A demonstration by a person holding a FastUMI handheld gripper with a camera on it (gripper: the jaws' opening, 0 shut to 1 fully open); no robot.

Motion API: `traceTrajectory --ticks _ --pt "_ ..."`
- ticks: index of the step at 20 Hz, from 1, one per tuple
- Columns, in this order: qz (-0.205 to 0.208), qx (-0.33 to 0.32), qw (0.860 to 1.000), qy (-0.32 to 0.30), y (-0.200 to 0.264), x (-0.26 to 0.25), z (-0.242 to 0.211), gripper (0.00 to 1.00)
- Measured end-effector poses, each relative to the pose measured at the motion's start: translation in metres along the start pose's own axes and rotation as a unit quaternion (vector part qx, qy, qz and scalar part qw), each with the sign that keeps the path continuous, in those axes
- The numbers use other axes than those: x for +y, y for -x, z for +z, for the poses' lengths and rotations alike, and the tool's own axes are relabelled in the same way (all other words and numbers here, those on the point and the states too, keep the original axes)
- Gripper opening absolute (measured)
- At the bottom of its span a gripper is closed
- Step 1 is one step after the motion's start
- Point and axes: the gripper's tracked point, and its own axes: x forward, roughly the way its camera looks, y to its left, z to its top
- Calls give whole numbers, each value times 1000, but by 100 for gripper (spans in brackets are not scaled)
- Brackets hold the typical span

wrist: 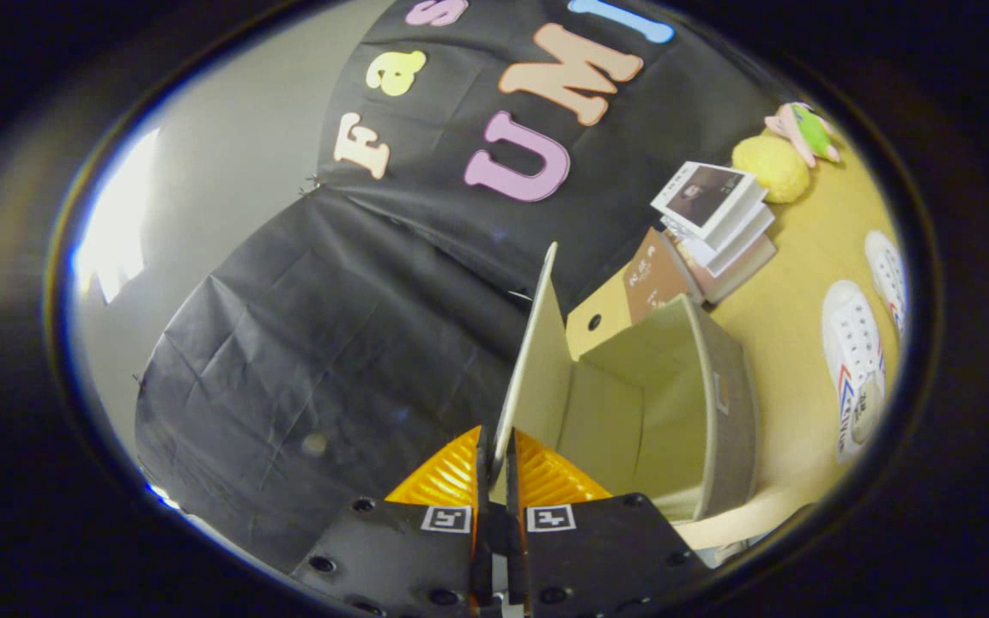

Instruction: Open the storage box then place both shoes into the box .Put the left shoe in first, then the right shoe, with the right side of both shoes facing outward in a uniform manner.

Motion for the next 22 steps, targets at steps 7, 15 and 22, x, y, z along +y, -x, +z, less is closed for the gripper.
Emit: traceTrajectory --ticks 7,15,22 --pt "27 17 998 50 -42 52 -26 10" --pt "44 44 993 105 -91 93 -67 14" --pt "53 77 985 142 -115 99 -95 47"
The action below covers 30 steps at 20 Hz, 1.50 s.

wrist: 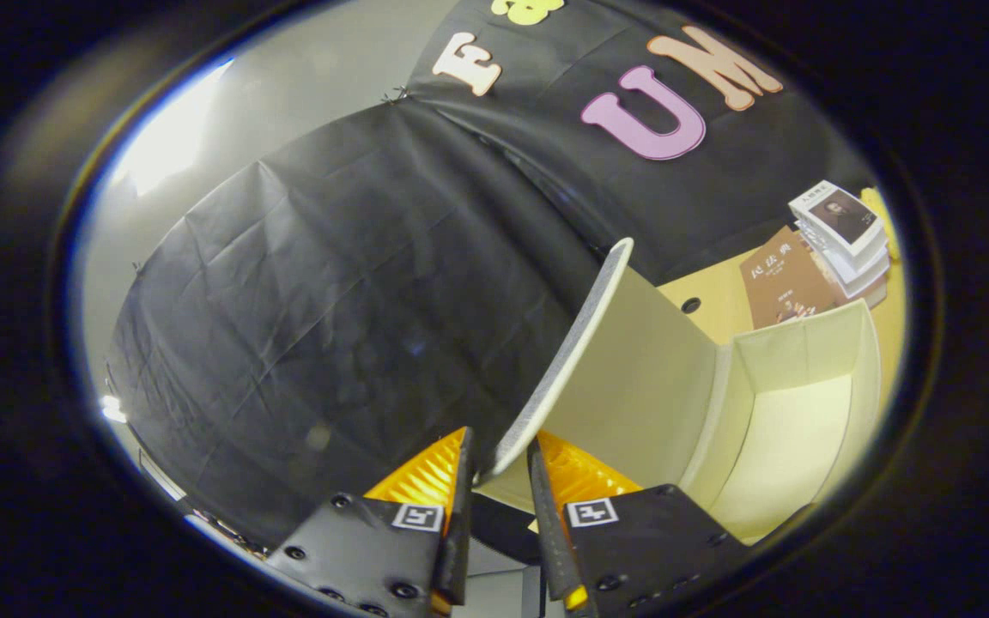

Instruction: Open the storage box then place both shoes into the box .Put the left shoe in first, then the right shoe, with the right side of both shoes facing outward in a uniform manner.

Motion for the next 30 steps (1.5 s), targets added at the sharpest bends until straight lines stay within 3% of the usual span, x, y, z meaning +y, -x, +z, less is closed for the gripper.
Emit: traceTrajectory --ticks 8,16,30 --pt "-37 -22 998 45 18 -24 18 99" --pt "-100 -54 989 94 76 -80 52 100" --pt "-239 -78 957 143 201 -215 105 100"
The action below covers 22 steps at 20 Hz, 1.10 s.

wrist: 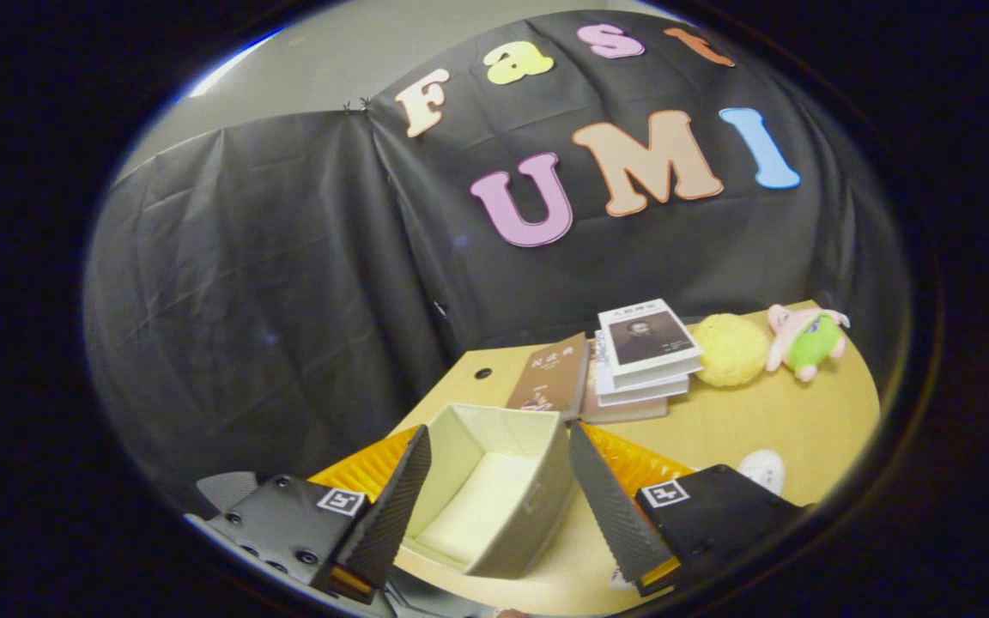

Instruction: Open the storage box then place both shoes into the box .Put the left shoe in first, then the right shoe, with the right side of both shoes facing outward in a uniform manner.

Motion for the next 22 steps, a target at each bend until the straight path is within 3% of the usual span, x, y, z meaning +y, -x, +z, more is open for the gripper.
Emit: traceTrajectory --ticks 8,22 --pt "-60 17 997 33 15 -89 -20 100" --pt "-111 123 985 39 7 -181 -134 100"
